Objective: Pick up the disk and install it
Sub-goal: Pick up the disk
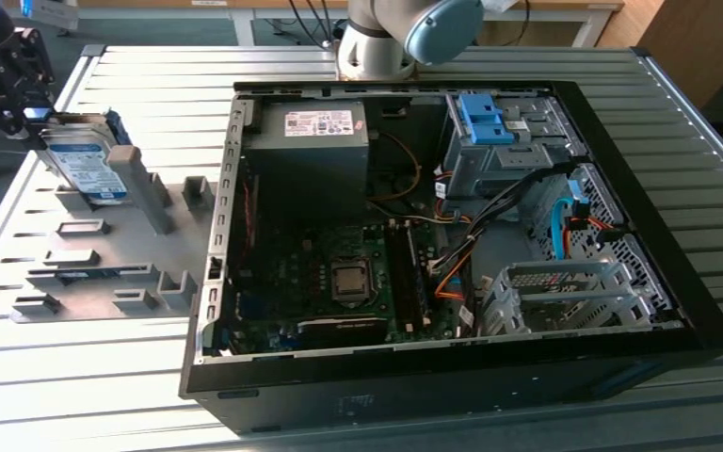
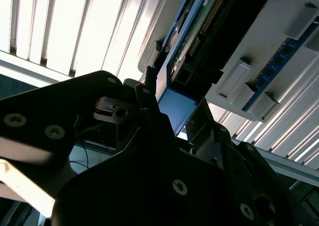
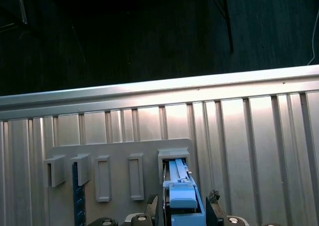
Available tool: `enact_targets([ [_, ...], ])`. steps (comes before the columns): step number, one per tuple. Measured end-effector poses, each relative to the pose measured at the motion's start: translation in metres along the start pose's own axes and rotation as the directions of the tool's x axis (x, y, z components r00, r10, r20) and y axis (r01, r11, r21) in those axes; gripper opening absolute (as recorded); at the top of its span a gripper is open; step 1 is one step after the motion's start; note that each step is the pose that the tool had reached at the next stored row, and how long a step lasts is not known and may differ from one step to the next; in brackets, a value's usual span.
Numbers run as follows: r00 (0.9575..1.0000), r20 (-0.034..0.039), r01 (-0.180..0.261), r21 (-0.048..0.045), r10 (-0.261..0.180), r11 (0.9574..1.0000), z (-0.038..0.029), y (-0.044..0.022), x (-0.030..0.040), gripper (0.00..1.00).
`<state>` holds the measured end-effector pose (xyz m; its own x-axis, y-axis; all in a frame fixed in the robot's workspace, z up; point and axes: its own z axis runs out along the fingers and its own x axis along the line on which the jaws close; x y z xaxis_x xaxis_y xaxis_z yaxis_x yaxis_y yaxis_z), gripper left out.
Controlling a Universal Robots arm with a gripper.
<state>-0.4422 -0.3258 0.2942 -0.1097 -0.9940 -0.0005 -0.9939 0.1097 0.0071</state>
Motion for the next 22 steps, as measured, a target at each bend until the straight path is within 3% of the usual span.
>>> enact_targets([
  [5, 1.0000, -0.0001, 0.000, -0.0001, 0.000, 1.0000, 0.0024, 0.0000, 0.0000, 0.49],
  [7, 1.0000, -0.0001, 0.000, -0.0002, 0.000, 1.0000, 0.0031, 0.0000, 0.0000, 0.41],
  [18, 1.0000, -0.0016, 0.000, 0.0002, 0.000, 1.0000, 0.0047, 0.0000, 0.0000, 0.41],
  [22, 1.0000, -0.0023, 0.000, 0.0003, 0.000, 1.0000, 0.0047, 0.0000, 0.0000, 0.48],
])
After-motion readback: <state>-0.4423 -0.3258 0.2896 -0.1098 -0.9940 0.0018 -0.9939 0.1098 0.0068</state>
